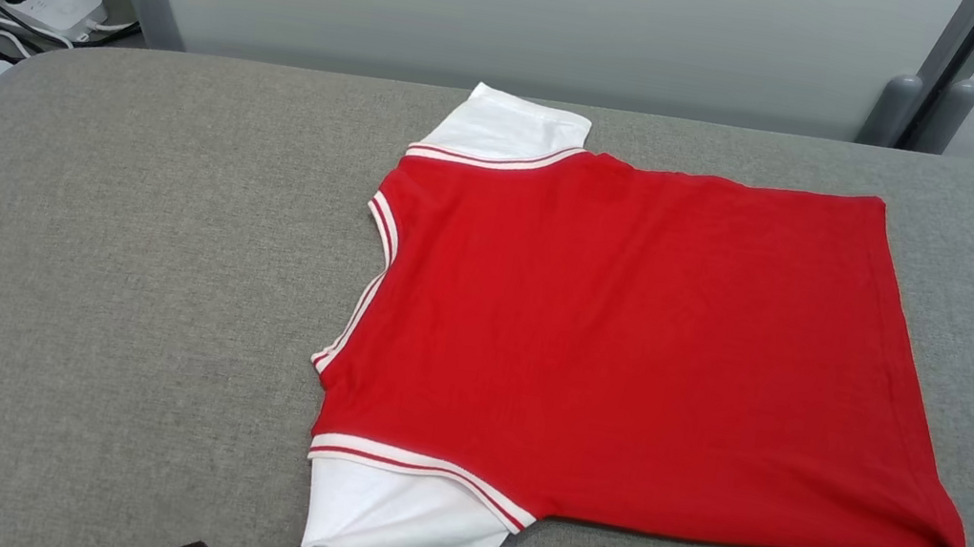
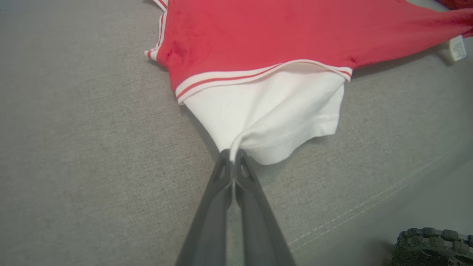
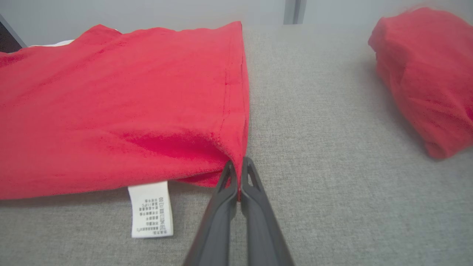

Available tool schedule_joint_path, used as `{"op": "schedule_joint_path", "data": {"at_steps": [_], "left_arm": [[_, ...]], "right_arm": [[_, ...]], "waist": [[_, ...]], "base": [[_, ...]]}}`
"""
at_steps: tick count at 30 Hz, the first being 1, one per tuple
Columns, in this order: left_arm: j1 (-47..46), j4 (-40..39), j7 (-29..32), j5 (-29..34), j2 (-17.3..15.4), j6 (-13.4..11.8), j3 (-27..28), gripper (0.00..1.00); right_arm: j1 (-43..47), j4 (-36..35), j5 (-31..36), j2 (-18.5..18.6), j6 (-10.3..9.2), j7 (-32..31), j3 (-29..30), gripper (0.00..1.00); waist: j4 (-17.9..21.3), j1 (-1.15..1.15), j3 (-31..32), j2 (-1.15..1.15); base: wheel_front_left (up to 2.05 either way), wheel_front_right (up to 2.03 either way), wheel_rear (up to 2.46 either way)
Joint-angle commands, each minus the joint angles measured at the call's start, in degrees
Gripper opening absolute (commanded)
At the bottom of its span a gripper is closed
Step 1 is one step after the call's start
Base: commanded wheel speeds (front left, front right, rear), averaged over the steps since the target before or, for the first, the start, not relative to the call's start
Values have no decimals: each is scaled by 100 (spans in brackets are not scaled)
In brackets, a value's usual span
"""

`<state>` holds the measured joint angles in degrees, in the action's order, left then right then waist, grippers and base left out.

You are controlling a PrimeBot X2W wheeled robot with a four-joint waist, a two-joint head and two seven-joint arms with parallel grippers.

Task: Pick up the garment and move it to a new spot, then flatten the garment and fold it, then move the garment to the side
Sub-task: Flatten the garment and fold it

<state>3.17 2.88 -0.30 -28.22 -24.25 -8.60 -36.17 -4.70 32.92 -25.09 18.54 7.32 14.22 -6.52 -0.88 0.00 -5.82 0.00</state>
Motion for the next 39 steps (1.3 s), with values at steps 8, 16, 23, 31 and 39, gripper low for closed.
{"op": "schedule_joint_path", "data": {"at_steps": [8, 16, 23, 31, 39], "left_arm": [[-459, 513, 173, 140, 52, 149, -94, 0], [-658, 976, 46, 172, 226, 140, -148, 100], [-535, 1020, 47, -139, 274, -36, 111, 100], [-332, 597, -184, -351, 120, -469, 630, 100], [-170, -43, -725, -615, 156, -748, 1184, 100]], "right_arm": [[51, 145, 124, 145, 17, 77, -173, 0], [43, 165, 184, 157, 17, 78, -161, 100], [148, -306, 394, 146, 17, 78, 246, 100], [261, -1001, 683, -29, 17, 78, 532, 100], [371, -1478, 734, -232, 17, 78, 414, 100]], "waist": [[9, 0, -20, 0], [52, 0, 43, 0], [90, 0, 171, 0], [69, 0, 354, 0], [-27, 0, 561, 0]], "base": [[0, 0, 0], [0, 0, 0], [0, 0, 0], [0, 0, 0], [0, 0, 0]]}}
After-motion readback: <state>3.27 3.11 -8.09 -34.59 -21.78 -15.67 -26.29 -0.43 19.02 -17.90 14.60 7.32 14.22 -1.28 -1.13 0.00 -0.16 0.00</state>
